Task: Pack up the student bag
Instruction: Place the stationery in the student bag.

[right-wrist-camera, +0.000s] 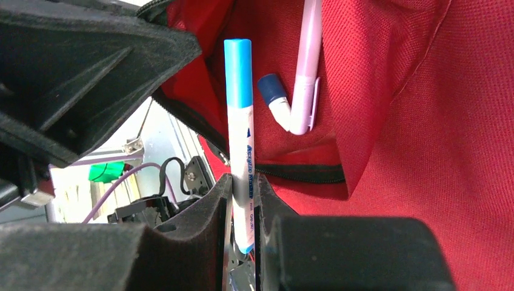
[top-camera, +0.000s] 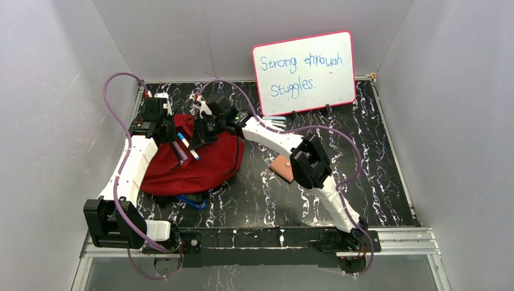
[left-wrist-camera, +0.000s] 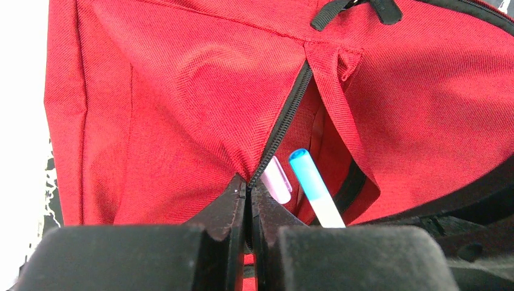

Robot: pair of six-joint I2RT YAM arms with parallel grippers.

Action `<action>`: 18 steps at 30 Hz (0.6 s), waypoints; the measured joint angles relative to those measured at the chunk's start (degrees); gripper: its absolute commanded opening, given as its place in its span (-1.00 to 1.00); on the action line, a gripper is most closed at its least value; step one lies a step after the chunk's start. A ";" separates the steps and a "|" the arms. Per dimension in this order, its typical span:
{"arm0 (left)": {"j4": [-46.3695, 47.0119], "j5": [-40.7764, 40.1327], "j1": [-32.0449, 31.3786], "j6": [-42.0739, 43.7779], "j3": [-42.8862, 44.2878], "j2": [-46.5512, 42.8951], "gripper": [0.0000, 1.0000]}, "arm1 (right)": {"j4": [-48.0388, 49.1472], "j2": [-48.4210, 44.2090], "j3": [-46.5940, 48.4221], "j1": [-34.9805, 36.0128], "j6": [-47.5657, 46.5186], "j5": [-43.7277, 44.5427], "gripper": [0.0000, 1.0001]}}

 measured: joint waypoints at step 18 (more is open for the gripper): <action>0.00 0.02 0.00 0.04 0.00 -0.02 -1.00 | 4.09 7.13 7.37 0.00 5.77 1.99 -0.72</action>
